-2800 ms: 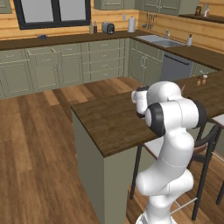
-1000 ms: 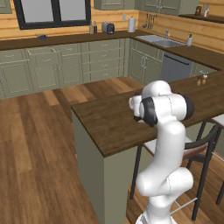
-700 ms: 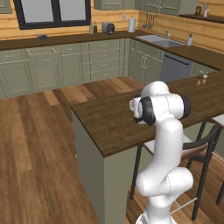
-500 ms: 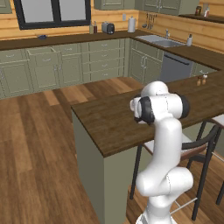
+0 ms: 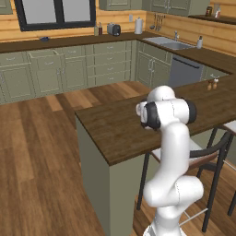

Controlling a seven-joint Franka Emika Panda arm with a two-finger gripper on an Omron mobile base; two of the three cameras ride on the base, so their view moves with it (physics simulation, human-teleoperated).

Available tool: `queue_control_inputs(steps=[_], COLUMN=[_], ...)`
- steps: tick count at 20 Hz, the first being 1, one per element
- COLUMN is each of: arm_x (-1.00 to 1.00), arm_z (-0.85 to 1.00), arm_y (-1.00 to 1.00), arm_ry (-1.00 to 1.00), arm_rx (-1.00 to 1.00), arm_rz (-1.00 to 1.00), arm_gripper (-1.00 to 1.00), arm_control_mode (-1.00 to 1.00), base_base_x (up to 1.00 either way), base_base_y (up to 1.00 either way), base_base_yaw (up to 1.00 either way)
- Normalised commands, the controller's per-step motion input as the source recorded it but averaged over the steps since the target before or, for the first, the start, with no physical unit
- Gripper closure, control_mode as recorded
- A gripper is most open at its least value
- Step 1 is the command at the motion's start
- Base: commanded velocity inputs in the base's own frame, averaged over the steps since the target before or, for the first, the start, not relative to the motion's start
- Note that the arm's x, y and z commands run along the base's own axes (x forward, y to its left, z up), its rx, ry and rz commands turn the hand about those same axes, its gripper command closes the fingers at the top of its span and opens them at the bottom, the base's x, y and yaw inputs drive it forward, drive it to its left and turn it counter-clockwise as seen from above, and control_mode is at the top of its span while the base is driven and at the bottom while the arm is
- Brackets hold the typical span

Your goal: Take a straw from the drawer in front and place it inside the glass cup on the dining counter.

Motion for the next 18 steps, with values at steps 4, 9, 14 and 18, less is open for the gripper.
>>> queue_control_inputs(steps=[4, 9, 14, 18], arm_x=[0.37, 0.47, 0.43, 0.32], arm_z=[-0.16, -0.4, -0.33, -0.23], arm_y=[-0.02, -0.04, -0.08, -0.05], arm_ry=[0.0, 0.0, 0.0, 0.0], arm_rx=[0.0, 0.0, 0.0, 0.0], arm_rz=[0.0, 0.0, 0.0, 0.0], arm_gripper=[1.0, 1.0, 1.0, 1.0], arm_control_mode=[-1.0, -1.0, -1.0, -1.0], base_base_x=[0.0, 0.0, 0.0, 0.0], base_base_y=[0.0, 0.0, 0.0, 0.0], base_base_yaw=[0.0, 0.0, 0.0, 0.0])
